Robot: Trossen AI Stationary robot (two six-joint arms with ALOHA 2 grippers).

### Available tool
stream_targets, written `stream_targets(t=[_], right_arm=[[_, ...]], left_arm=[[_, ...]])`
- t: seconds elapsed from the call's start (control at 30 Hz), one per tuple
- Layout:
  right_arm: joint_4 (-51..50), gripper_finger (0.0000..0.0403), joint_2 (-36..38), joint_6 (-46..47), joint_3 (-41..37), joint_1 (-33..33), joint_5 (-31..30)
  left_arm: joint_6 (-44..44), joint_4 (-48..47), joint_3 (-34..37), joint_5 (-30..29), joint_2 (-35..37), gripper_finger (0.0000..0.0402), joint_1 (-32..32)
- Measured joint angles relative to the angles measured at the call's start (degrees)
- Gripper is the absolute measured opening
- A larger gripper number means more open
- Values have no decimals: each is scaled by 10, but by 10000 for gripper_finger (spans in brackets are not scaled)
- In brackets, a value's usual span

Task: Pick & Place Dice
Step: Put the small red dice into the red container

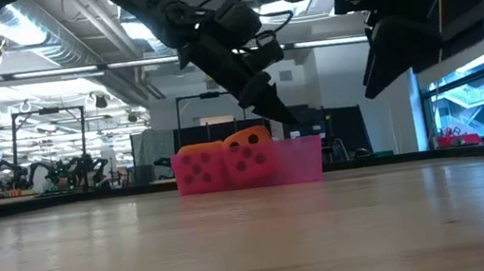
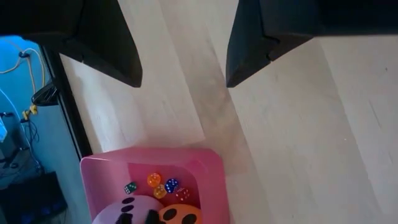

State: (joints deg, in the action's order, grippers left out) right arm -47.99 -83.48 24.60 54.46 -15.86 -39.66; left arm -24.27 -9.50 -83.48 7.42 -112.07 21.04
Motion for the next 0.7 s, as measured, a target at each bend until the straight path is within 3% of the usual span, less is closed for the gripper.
stream_targets(t=[0.2,0.6,0.7], right_arm=[[2,233,0,0,0,4,0],[14,233,0,-2,0,4,1],[15,233,0,-2,0,4,1]], left_arm=[[-2,-59,0,-15,0,138,-2],[-27,-122,-1,-174,5,110,-28],[-30,-122,-1,-182,5,103,-37]])
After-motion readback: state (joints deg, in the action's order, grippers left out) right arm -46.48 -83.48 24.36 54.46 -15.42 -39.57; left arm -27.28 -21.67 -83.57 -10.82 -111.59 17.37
